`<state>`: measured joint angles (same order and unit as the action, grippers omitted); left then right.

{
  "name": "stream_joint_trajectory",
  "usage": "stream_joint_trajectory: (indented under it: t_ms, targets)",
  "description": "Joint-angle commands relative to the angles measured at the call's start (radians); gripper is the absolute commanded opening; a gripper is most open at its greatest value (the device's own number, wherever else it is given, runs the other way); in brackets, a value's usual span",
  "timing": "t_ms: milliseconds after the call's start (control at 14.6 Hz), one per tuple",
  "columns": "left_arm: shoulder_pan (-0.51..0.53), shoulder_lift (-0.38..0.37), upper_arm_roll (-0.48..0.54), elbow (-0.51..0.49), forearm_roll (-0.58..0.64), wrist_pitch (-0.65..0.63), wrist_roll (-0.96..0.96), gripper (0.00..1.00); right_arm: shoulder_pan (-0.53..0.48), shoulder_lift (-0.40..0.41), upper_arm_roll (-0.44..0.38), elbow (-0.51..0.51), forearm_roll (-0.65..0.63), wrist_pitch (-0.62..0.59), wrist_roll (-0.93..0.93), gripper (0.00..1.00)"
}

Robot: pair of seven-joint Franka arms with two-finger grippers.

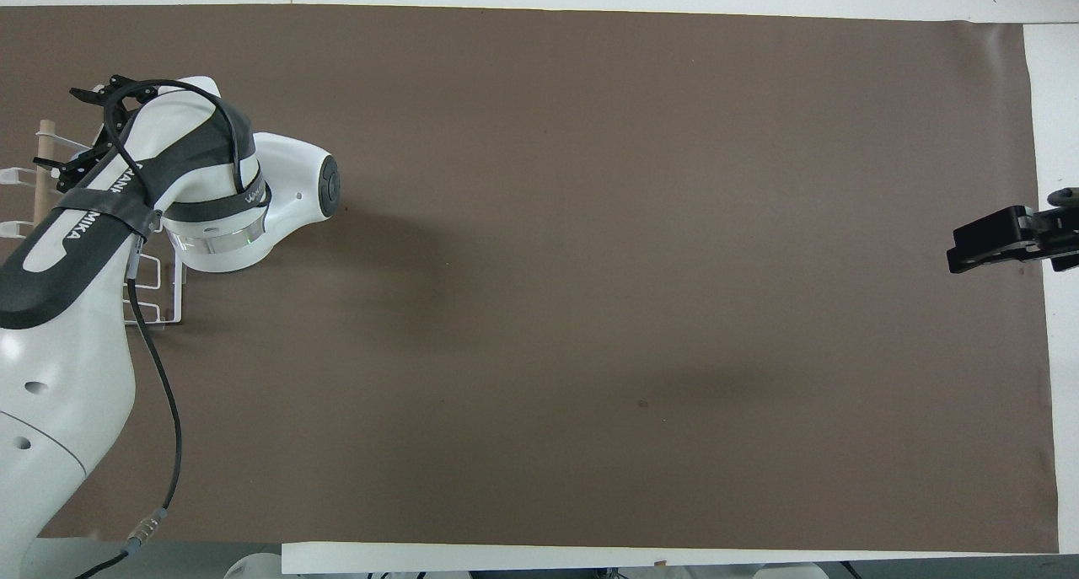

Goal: Hang cup on cup holder
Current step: 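Carry the cup with the left gripper over the wire rack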

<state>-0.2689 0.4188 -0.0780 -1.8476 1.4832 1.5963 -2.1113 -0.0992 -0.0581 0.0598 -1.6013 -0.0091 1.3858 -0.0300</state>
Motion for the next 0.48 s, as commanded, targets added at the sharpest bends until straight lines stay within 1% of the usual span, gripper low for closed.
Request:
stream_joint_trajectory:
  t_ms: [0,137,205,274,411]
  targets:
    - [-0.004,-0.055,-0.009,0.011,-0.069,-0.01,0.116,1.0,-0.01,-0.011,0.006,-0.022,-0.009,0.031,-0.007,0.99]
    - [0.028,-0.141,-0.008,0.002,-0.198,0.115,0.259,1.0,-0.011,-0.008,0.006,-0.022,-0.011,0.097,-0.011,1.0]
    - [0.048,-0.185,-0.008,-0.004,-0.257,0.163,0.343,1.0,-0.011,-0.006,0.006,-0.019,-0.011,0.101,-0.011,0.99]
    - [0.068,-0.215,-0.009,-0.004,-0.309,0.178,0.435,1.0,-0.013,-0.005,0.005,-0.016,-0.014,0.101,-0.011,0.99]
    - [0.094,-0.271,-0.009,-0.004,-0.485,0.183,0.644,1.0,-0.013,-0.005,0.005,-0.017,-0.015,0.104,-0.014,0.99]
